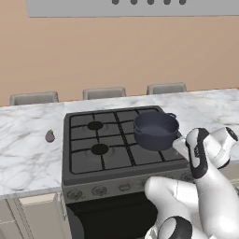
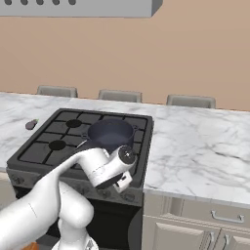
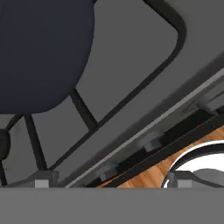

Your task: Turn on the burner for the pot on the stove. Wait thirty seconds for the pot to heat up. Then add the eggplant to the pot.

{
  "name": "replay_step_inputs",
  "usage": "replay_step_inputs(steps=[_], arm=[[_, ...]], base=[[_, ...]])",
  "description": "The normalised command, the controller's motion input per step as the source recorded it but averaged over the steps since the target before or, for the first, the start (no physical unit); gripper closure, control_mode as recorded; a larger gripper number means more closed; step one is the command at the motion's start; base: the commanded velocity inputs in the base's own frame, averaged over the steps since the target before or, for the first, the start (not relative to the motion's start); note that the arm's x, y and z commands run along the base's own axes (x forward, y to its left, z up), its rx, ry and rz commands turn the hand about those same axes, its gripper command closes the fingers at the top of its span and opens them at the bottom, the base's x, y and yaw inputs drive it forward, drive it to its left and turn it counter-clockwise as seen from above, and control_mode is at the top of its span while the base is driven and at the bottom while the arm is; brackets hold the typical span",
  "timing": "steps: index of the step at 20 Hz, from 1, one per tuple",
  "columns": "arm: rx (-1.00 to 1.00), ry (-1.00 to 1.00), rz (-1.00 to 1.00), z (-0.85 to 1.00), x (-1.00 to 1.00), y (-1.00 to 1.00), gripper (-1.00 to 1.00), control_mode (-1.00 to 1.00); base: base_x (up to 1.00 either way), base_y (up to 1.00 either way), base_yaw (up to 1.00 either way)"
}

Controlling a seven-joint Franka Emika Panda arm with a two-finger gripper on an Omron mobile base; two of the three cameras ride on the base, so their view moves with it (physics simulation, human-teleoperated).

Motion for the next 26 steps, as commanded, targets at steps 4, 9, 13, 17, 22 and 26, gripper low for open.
replay_step_inputs(steps=[4, 9, 13, 17, 22, 26], arm=[[0.05, 0.41, -0.23, 0.78, -0.16, -0.61, -1.00, -1.00], [0.00, 0.37, -0.11, 0.46, -0.17, -0.49, -1.00, -1.00], [0.00, 0.03, 0.00, 0.23, -0.04, -0.27, -1.00, -1.00], [-0.01, -0.07, 0.02, 0.03, 0.00, -0.08, -1.00, -1.00], [-0.11, -0.27, 0.09, 0.00, 0.00, 0.01, -1.00, -1.00], [-0.16, -0.25, 0.13, 0.00, -0.03, 0.18, -1.00, -1.00]], base=[[0.00, 0.00, 0.00], [0.00, 0.00, 0.00], [0.00, 0.00, 0.00], [0.00, 0.00, 0.00], [0.00, 0.00, 0.00], [0.00, 0.00, 0.00]])
